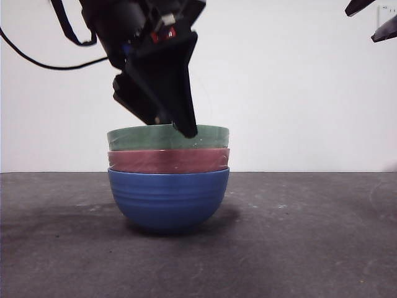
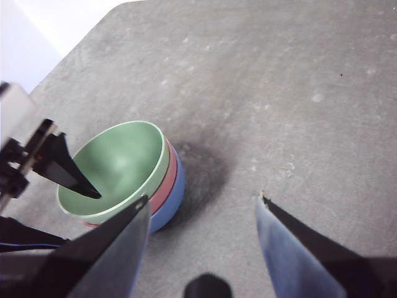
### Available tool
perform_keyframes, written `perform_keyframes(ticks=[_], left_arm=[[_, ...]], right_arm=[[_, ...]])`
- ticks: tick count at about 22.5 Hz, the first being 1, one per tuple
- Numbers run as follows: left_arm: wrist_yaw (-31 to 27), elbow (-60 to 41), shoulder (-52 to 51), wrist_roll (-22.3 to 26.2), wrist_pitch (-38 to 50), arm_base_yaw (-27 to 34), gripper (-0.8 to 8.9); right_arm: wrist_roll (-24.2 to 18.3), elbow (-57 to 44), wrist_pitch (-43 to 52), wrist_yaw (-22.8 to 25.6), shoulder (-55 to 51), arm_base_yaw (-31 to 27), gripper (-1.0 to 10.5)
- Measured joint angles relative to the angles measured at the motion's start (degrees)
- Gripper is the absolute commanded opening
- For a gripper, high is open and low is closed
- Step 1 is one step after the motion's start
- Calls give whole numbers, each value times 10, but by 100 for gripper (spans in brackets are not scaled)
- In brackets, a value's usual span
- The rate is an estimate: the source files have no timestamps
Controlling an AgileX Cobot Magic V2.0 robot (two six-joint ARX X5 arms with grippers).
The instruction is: Pick up the green bowl on the top,put the green bowl on the left,pick up the red bowl in the middle,put the red bowl on the right
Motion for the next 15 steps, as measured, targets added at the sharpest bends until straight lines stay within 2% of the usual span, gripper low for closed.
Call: perform_keyframes(ticks=[1, 3, 7, 8, 15], left_arm=[[0, 0, 4, 2, 0, 0, 331], [0, 0, 6, 3, 0, 0, 263], [0, 0, 6, 10, 0, 0, 10], [0, 0, 6, 12, 0, 0, -12], [-6, 8, 6, 33, 3, 0, -9]], right_arm=[[0, 0, 0, 0, 0, 0, 283], [0, 0, 0, 0, 0, 0, 283], [0, 0, 0, 0, 0, 0, 283], [0, 0, 0, 0, 0, 0, 283], [0, 0, 0, 0, 0, 0, 281]])
